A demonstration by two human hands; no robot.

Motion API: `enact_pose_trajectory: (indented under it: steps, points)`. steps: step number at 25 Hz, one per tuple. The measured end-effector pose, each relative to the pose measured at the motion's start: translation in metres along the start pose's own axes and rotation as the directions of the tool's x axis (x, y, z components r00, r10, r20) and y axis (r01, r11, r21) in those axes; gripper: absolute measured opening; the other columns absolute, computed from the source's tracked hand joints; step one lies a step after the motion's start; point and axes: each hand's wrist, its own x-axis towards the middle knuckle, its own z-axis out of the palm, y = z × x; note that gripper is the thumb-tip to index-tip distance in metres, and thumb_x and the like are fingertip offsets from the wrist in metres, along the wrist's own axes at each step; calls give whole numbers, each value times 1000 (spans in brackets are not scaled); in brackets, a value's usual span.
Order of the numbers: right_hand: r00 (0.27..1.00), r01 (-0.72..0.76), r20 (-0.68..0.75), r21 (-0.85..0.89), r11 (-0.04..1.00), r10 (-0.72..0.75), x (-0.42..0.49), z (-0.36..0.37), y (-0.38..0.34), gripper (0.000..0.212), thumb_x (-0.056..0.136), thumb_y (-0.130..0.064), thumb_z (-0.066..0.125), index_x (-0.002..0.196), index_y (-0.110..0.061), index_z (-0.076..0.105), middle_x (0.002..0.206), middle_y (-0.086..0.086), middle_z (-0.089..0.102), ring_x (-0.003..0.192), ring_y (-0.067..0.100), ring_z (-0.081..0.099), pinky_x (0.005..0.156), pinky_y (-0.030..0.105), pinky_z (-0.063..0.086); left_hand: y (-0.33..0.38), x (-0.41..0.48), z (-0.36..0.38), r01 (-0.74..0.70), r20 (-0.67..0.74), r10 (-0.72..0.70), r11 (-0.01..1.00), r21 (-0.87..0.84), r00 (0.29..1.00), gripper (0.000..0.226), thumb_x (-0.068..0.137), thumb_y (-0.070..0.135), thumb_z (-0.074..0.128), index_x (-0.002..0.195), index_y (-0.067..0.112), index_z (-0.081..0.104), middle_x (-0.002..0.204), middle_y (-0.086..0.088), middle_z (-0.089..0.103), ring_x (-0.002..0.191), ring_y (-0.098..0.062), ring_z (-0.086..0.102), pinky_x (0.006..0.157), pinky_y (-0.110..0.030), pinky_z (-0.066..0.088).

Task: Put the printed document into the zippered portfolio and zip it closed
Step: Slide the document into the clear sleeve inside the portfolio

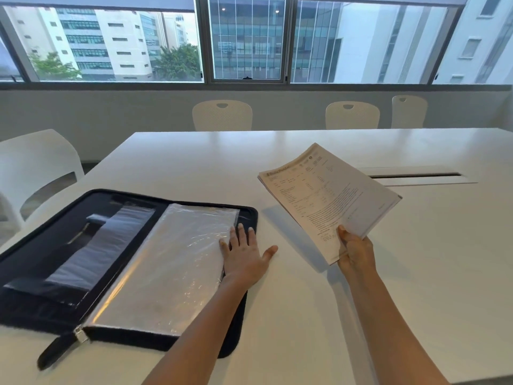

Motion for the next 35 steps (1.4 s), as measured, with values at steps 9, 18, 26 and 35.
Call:
enact_pose_trajectory:
  steps: [9, 18, 26, 35]
  points:
    - [1000, 4, 9, -37, 999, -4, -10, 10, 10, 24, 92, 6, 53, 103, -15, 60, 104, 4, 68, 85, 21, 69, 66, 37, 62, -24, -52, -7, -347, 105, 339, 935, 72, 935, 87, 86, 75, 4, 153, 22, -7, 161, -4, -15, 147, -20, -21, 117, -51, -11]
    - [999, -1, 42, -95, 995, 5, -24, -7, 2, 38, 91, 3, 57, 127, -9, 56, 97, 1, 75, 77, 17, 74, 58, 31, 60, -84, -119, -27, -634, 217, 606, 768, 89, 765, 80, 89, 77, 11, 152, 33, -10, 159, 8, -20, 143, -11, -28, 117, -43, -14]
    - [987, -45, 145, -178, 983, 71, -26, -26, -9, 39, 89, 6, 56, 125, -8, 56, 96, 3, 77, 84, 20, 74, 60, 32, 60, -125, -142, -46, -717, 59, 726, 686, -126, 685, 67, 93, 71, 24, 152, 40, 16, 159, 21, 12, 147, -2, 9, 119, -37, 4]
    - [832, -282, 337, -425, 860, 440, -16, -34, -30, 57, 78, 3, 63, 132, -11, 53, 122, 25, 64, 100, 39, 67, 64, 43, 61, -57, 11, -129, 277, 316, 17, 441, -854, 948, 45, 91, 46, 57, 116, 9, 62, 117, -9, 69, 109, -29, 65, 98, -51, 49]
